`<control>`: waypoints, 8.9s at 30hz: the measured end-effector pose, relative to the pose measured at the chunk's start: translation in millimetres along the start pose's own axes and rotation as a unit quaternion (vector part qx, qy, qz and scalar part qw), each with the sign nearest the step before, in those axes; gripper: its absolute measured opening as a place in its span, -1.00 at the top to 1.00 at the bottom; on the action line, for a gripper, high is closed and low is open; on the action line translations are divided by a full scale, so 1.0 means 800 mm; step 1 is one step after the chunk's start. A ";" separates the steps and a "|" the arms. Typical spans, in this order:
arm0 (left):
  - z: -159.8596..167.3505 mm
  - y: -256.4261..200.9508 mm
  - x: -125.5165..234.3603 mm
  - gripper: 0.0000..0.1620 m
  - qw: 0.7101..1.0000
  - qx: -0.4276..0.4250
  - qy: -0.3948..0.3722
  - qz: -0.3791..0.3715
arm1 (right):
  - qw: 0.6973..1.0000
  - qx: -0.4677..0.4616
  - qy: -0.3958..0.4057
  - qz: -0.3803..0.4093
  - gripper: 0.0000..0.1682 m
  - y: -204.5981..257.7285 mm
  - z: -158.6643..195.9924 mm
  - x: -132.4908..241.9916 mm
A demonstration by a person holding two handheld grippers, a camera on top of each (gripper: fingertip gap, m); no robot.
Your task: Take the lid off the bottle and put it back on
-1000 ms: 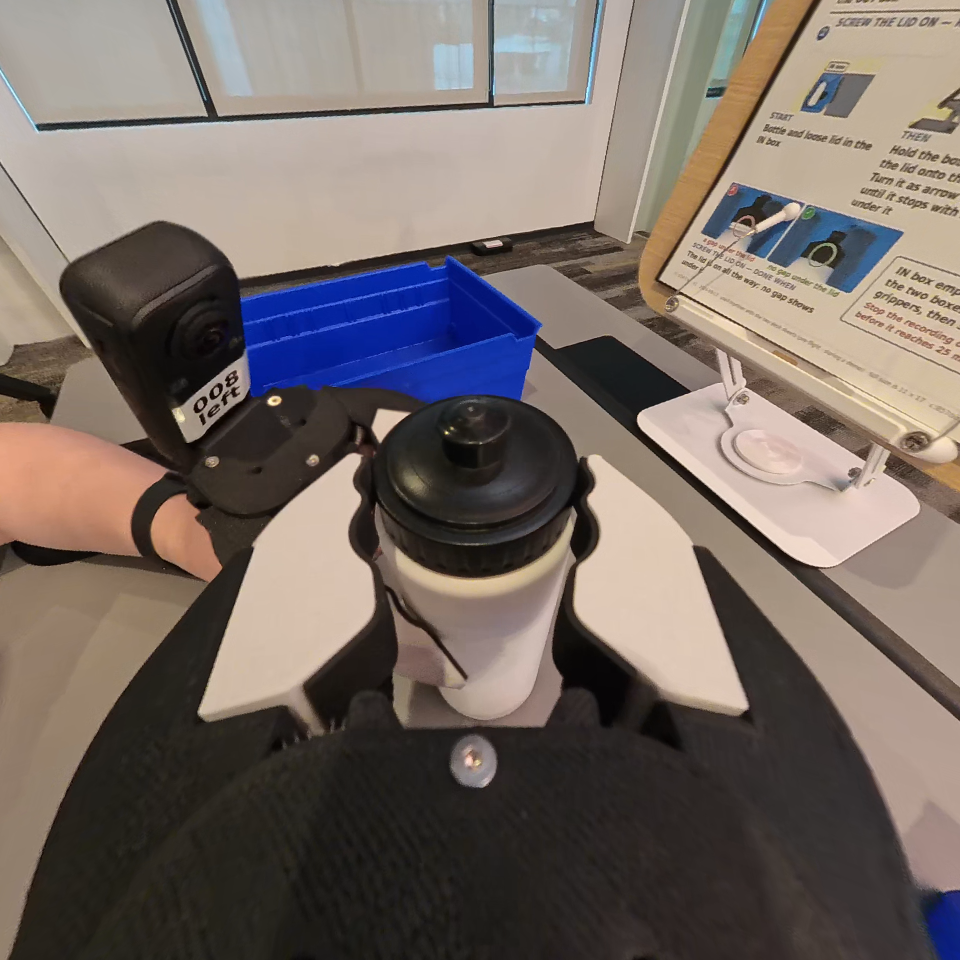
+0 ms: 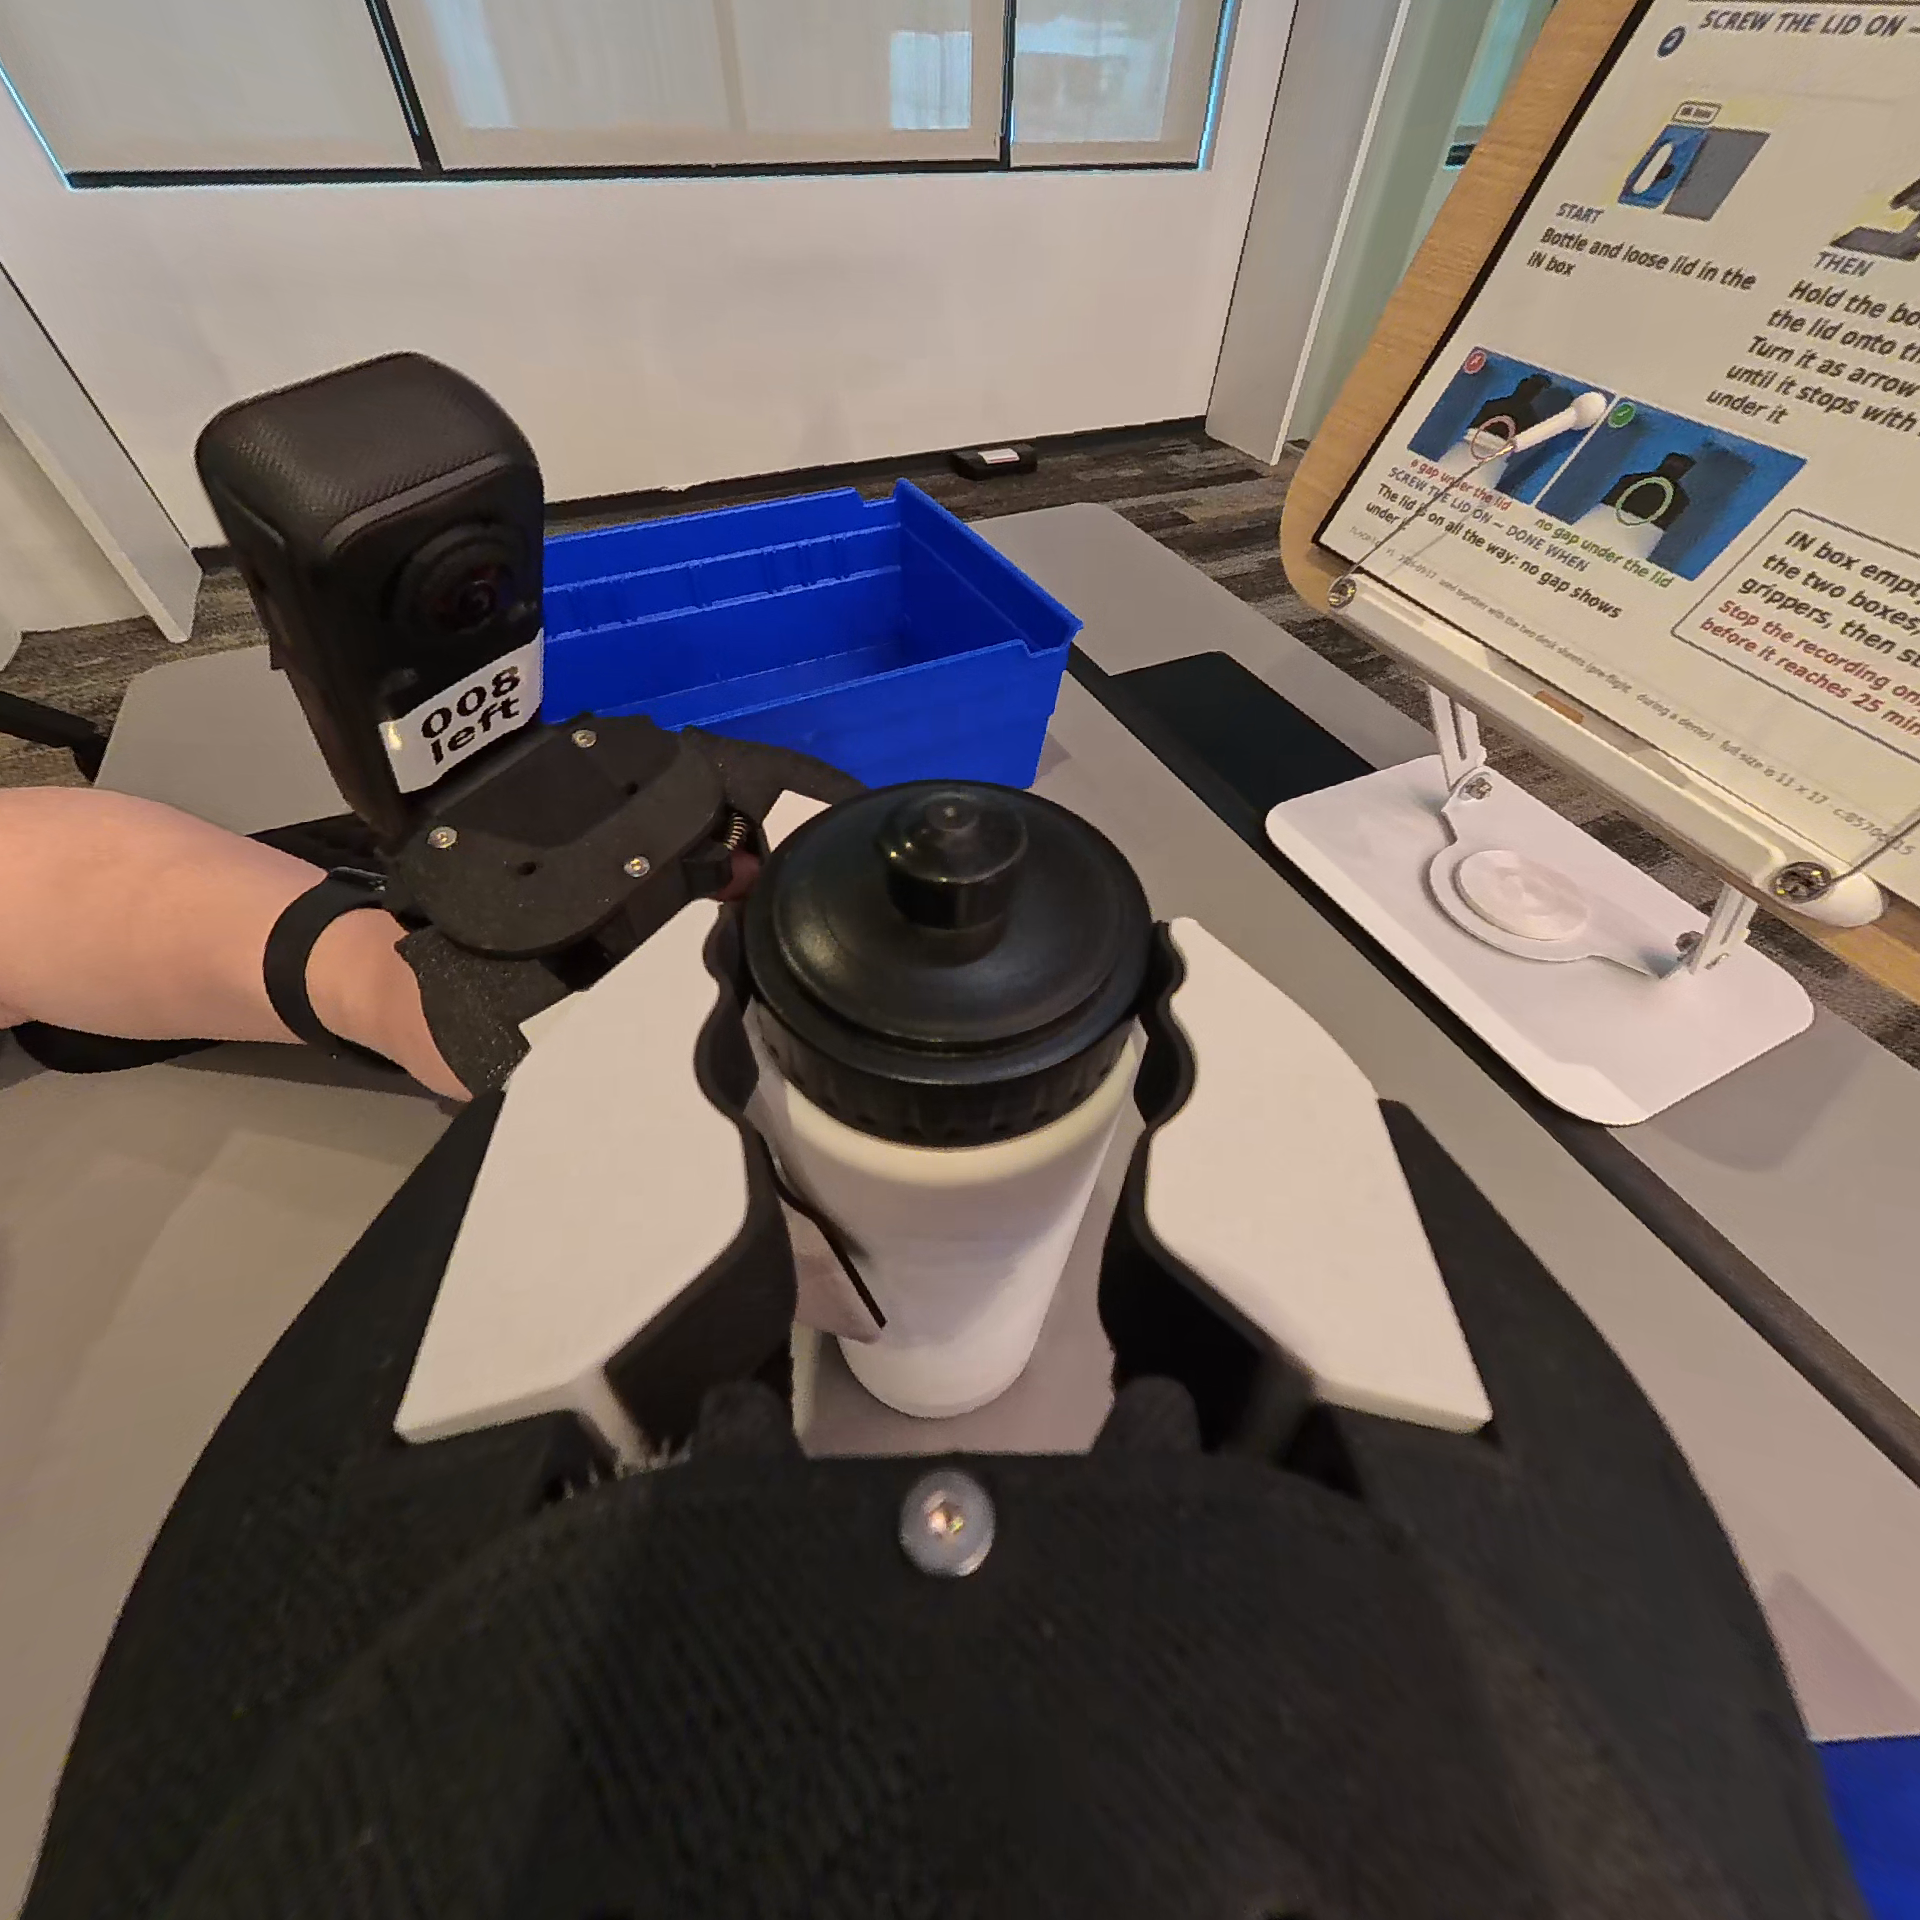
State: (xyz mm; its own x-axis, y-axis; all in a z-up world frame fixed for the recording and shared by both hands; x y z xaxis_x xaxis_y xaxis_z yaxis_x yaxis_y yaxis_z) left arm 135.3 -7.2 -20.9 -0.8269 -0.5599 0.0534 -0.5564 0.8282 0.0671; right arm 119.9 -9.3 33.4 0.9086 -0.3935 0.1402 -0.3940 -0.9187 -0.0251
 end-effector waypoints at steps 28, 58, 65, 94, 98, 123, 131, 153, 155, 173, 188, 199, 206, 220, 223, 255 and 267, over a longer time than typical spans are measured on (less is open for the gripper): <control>0.005 0.002 -0.020 -0.33 1.000 0.005 -0.009 -0.011 | 1.000 -0.011 -0.015 -0.009 0.09 -0.002 0.003 -0.004; 0.014 -0.045 -0.023 -0.17 0.991 -0.018 0.051 0.122 | 0.985 0.020 0.012 -0.173 0.05 0.023 0.010 0.021; 0.016 -0.032 -0.019 -0.16 0.996 -0.011 0.059 0.068 | 0.995 -0.010 -0.034 -0.094 -0.13 0.004 -0.012 0.018; 0.018 -0.037 0.004 -0.17 0.996 -0.013 0.072 0.053 | 0.992 -0.006 -0.043 -0.119 -0.11 0.031 -0.017 0.011; 0.019 -0.011 0.008 -0.17 0.998 0.002 0.068 -0.020 | 0.999 -0.004 -0.051 0.018 -0.10 0.017 -0.018 -0.003; 0.017 -0.047 0.006 -0.17 0.994 -0.009 0.060 0.086 | 0.983 0.015 -0.039 -0.178 -0.08 0.048 -0.017 0.021; 0.018 0.001 0.013 -0.17 0.998 0.014 0.057 -0.020 | 0.995 0.038 -0.067 0.063 -0.11 0.020 -0.027 -0.001; 0.016 -0.045 0.008 -0.18 0.995 -0.008 0.058 0.086 | 0.982 -0.030 -0.056 -0.180 -0.05 0.030 -0.023 0.031; 0.017 -0.022 0.010 -0.17 0.998 -0.001 0.059 0.036 | 0.993 -0.016 -0.059 -0.102 -0.06 0.019 -0.029 0.023; 0.019 -0.021 0.012 -0.17 0.995 -0.026 0.083 0.047 | 0.991 0.025 0.022 -0.132 0.21 0.030 -0.003 0.023; 0.020 0.000 0.016 -0.17 0.997 0.006 0.080 -0.015 | 0.997 0.005 -0.047 0.053 -0.01 0.013 -0.020 0.001; 0.019 -0.044 0.016 -0.17 0.989 -0.024 0.091 0.116 | 0.981 0.021 0.011 -0.192 0.16 0.044 -0.004 0.031; 0.017 -0.074 0.018 -0.17 0.980 -0.028 0.079 0.178 | 0.964 0.017 -0.020 -0.265 0.16 0.056 -0.004 0.045; 0.020 -0.010 0.016 -0.17 0.996 -0.001 0.085 -0.003 | 0.999 0.010 -0.029 -0.008 0.12 0.030 -0.012 -0.005; 0.019 -0.026 0.015 -0.17 0.995 -0.010 0.083 0.060 | 0.995 0.002 0.003 -0.103 0.12 0.036 -0.008 0.009; 0.017 -0.035 0.012 -0.16 0.994 -0.049 0.088 0.046 | 0.978 0.021 -0.024 -0.207 0.11 0.044 -0.004 0.025; 0.020 -0.035 0.012 -0.16 0.994 -0.008 0.094 0.056 | 0.999 0.034 -0.012 -0.021 -0.03 0.031 -0.029 0.015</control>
State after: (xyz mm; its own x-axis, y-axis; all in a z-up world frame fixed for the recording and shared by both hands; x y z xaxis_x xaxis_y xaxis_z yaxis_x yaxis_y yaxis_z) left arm 141.6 -35.7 -38.2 -0.8525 -0.4612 0.2460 -0.4600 0.8855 0.0660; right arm 117.7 -35.7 57.4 0.9275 -0.3548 0.1179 -0.3462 -0.9341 -0.0874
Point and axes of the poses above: each gripper's, where its closed fingertips meet, x back along the fingers, z out of its underside, y = z × x across the jaws, the point moved 1 cm from there along x, back along the fingers, and after that the axes turned 7 degrees about -y, right-handed, at the moved point
